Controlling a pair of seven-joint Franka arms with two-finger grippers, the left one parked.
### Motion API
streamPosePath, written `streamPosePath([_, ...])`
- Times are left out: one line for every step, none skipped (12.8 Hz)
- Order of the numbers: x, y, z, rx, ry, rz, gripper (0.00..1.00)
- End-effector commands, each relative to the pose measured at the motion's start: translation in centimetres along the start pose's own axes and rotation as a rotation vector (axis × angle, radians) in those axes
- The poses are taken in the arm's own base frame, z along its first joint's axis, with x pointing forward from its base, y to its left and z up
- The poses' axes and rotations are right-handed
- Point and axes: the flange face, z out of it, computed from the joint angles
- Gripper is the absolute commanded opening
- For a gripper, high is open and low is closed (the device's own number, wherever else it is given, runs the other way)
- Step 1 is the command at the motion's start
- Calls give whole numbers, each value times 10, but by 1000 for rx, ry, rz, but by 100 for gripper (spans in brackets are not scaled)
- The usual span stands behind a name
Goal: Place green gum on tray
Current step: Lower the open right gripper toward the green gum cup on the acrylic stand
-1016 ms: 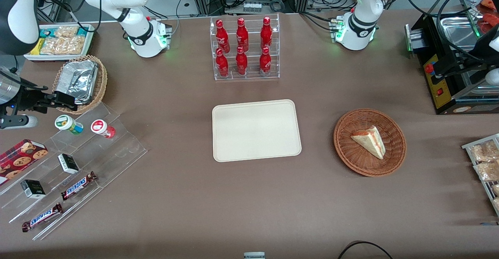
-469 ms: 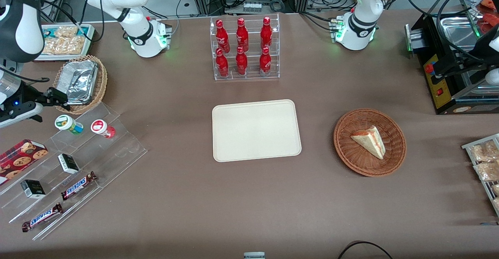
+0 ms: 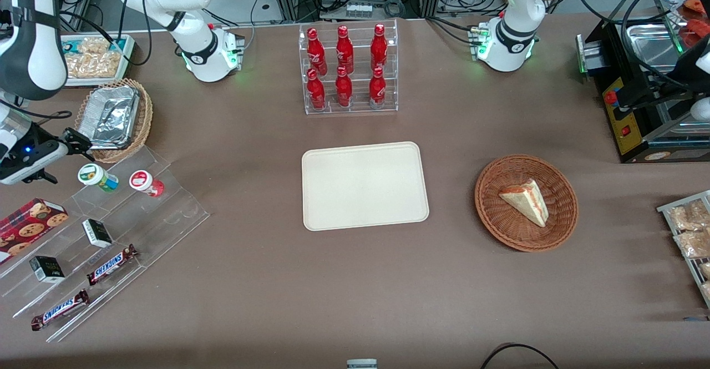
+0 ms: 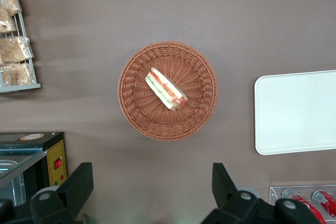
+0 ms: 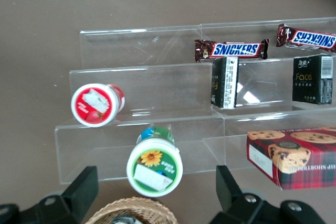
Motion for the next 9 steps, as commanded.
streamPosePath([-4, -4, 16, -5, -5, -32, 100])
streamPosePath([-6, -6, 23, 6, -13, -32, 100])
streamPosePath([-9, -8, 28, 8, -15, -29, 100])
streamPosePath([-12, -7, 34, 6, -15, -25, 100])
streamPosePath([-12, -6, 39, 0, -15, -25, 100])
streamPosePath([-12, -3, 42, -5, -14, -22, 100])
streamPosePath([-13, -2, 44, -9, -14, -21, 100])
streamPosePath([-17, 0, 48, -4, -20, -12, 100])
streamPosePath([-18, 0, 49, -2, -22, -10, 100])
